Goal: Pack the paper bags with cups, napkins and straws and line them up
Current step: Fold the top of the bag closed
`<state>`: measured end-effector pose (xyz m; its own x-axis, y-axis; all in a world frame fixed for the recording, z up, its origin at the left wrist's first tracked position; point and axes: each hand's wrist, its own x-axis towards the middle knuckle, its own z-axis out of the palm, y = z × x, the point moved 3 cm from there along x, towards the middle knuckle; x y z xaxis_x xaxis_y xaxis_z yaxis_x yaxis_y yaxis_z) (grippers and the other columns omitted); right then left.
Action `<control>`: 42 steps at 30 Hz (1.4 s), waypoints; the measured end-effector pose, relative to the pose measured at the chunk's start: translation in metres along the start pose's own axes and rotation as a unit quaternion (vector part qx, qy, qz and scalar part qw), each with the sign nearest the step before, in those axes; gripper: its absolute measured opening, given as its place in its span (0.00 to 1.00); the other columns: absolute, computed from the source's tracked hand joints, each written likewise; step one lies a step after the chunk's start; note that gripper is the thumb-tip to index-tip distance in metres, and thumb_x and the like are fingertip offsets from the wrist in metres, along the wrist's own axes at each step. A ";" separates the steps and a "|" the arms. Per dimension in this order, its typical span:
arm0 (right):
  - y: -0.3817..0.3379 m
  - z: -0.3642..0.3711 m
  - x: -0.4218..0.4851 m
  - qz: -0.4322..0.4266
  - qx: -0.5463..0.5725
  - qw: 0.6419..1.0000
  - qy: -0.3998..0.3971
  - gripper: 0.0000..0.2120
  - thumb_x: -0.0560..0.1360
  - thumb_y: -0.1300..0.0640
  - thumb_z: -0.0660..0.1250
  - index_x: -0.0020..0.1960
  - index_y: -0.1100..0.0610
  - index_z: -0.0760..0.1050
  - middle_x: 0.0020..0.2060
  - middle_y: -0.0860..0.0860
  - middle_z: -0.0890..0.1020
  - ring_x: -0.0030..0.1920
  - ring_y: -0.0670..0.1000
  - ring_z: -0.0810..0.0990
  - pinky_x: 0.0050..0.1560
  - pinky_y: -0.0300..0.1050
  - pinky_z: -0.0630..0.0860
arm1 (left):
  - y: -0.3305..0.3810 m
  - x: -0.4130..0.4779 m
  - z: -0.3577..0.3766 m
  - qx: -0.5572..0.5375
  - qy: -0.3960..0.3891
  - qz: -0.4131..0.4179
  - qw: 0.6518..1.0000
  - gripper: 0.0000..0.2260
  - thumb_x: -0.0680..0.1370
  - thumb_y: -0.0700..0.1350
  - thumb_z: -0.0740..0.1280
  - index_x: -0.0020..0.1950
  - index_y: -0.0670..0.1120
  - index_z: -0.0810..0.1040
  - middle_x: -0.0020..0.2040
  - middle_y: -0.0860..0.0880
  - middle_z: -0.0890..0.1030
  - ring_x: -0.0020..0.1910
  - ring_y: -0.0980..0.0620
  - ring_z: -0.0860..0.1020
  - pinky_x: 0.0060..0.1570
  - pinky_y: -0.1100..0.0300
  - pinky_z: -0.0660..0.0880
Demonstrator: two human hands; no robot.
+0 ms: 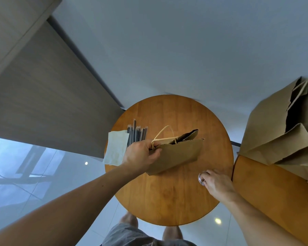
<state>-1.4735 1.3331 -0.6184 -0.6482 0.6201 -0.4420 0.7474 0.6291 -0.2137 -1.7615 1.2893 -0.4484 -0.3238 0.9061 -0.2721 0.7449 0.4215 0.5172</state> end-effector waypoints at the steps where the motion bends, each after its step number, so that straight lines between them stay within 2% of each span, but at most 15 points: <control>1: 0.000 -0.001 0.001 0.000 -0.005 1.000 -0.003 0.11 0.80 0.54 0.60 0.60 0.48 0.77 0.54 0.44 0.78 0.55 0.46 0.75 0.47 0.39 0.73 | 0.000 0.000 0.000 0.001 0.000 0.000 1.000 0.03 0.77 0.54 0.68 0.45 0.62 0.76 0.34 0.65 0.76 0.36 0.64 0.76 0.32 0.73 0.68; 8: -0.002 -0.003 0.003 0.021 -0.043 0.999 -0.003 0.12 0.80 0.50 0.62 0.61 0.50 0.75 0.54 0.47 0.76 0.55 0.49 0.73 0.47 0.42 0.73 | -0.003 0.000 0.003 0.004 0.007 0.003 1.000 0.03 0.77 0.54 0.68 0.48 0.59 0.81 0.34 0.64 0.77 0.36 0.64 0.76 0.33 0.70 0.72; 14: 0.003 -0.005 0.006 -0.012 -0.071 0.997 -0.005 0.13 0.80 0.51 0.60 0.62 0.49 0.76 0.56 0.46 0.77 0.57 0.49 0.72 0.51 0.43 0.73 | -0.004 -0.001 0.002 0.000 0.006 -0.010 1.000 0.04 0.78 0.55 0.68 0.44 0.64 0.76 0.33 0.66 0.75 0.36 0.64 0.76 0.32 0.73 0.69; 17: 0.006 -0.006 0.004 -0.020 -0.061 0.998 0.001 0.13 0.81 0.50 0.59 0.62 0.50 0.77 0.55 0.46 0.77 0.57 0.49 0.73 0.53 0.43 0.72 | -0.005 -0.001 0.003 0.000 0.002 -0.017 1.000 0.02 0.78 0.55 0.68 0.46 0.62 0.79 0.34 0.65 0.76 0.36 0.63 0.76 0.32 0.72 0.68; 20: 0.005 -0.006 0.003 -0.028 -0.031 0.999 0.019 0.13 0.80 0.50 0.60 0.61 0.49 0.77 0.54 0.45 0.77 0.56 0.48 0.73 0.51 0.42 0.72 | -0.007 -0.001 0.004 0.001 -0.002 -0.020 1.000 0.07 0.78 0.54 0.67 0.52 0.57 0.83 0.37 0.64 0.78 0.38 0.62 0.76 0.34 0.71 0.71; 23: 0.003 -0.004 0.004 -0.057 -0.015 0.998 0.016 0.13 0.81 0.51 0.59 0.62 0.47 0.78 0.53 0.44 0.77 0.56 0.47 0.71 0.50 0.40 0.71 | -0.006 0.000 0.003 0.004 -0.005 -0.015 1.000 0.07 0.79 0.54 0.67 0.52 0.56 0.83 0.39 0.62 0.79 0.39 0.59 0.78 0.34 0.71 0.70; 28: 0.000 -0.010 0.005 -0.079 -0.018 0.997 0.017 0.13 0.82 0.52 0.57 0.51 0.49 0.81 0.48 0.45 0.77 0.52 0.47 0.70 0.47 0.42 0.72 | -0.005 0.002 0.002 -0.001 -0.001 -0.015 1.000 0.07 0.79 0.54 0.67 0.52 0.56 0.83 0.38 0.63 0.79 0.39 0.61 0.77 0.34 0.72 0.69; 32: -0.001 -0.017 0.002 -0.082 0.011 0.995 0.062 0.08 0.79 0.54 0.65 0.46 0.50 0.82 0.44 0.45 0.79 0.48 0.48 0.74 0.42 0.40 0.73 | -0.005 0.002 0.003 -0.005 0.002 -0.020 1.000 0.07 0.78 0.55 0.67 0.51 0.57 0.83 0.35 0.66 0.76 0.37 0.63 0.77 0.31 0.74 0.68; 35: -0.001 -0.017 -0.003 -0.081 0.003 0.996 0.035 0.08 0.81 0.55 0.62 0.49 0.51 0.80 0.47 0.45 0.78 0.50 0.47 0.73 0.46 0.40 0.73 | -0.005 0.002 0.004 -0.009 0.000 -0.021 1.000 0.06 0.78 0.55 0.67 0.51 0.57 0.83 0.35 0.66 0.76 0.36 0.63 0.77 0.32 0.75 0.68; 37: -0.001 -0.023 -0.006 -0.086 0.030 0.993 0.080 0.04 0.73 0.59 0.73 0.41 0.52 0.80 0.40 0.46 0.79 0.43 0.48 0.76 0.38 0.41 0.75 | -0.003 0.003 0.003 -0.009 0.001 -0.021 1.000 0.05 0.78 0.54 0.67 0.49 0.58 0.83 0.34 0.66 0.76 0.36 0.63 0.77 0.31 0.74 0.68; 39: -0.001 -0.031 -0.010 -0.084 0.050 0.988 0.119 0.10 0.66 0.61 0.79 0.36 0.52 0.79 0.34 0.45 0.78 0.37 0.49 0.77 0.32 0.41 0.76 | -0.002 0.004 0.003 -0.009 -0.002 -0.025 1.000 0.05 0.78 0.55 0.67 0.49 0.59 0.82 0.35 0.65 0.77 0.36 0.62 0.77 0.32 0.73 0.71; 42: 0.001 -0.040 -0.015 -0.063 0.085 0.986 0.130 0.07 0.70 0.62 0.76 0.38 0.55 0.79 0.35 0.48 0.80 0.37 0.51 0.79 0.35 0.45 0.80 | 0.000 0.006 0.003 -0.006 -0.020 -0.031 0.999 0.07 0.78 0.56 0.66 0.51 0.57 0.83 0.38 0.61 0.80 0.38 0.61 0.78 0.37 0.67 0.78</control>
<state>-1.4689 1.3434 -0.5772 -0.7358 0.6557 -0.1693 0.6585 0.6345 -0.4046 -1.7621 1.2948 -0.4522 -0.3451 0.8761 -0.3368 0.7166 0.4777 0.5083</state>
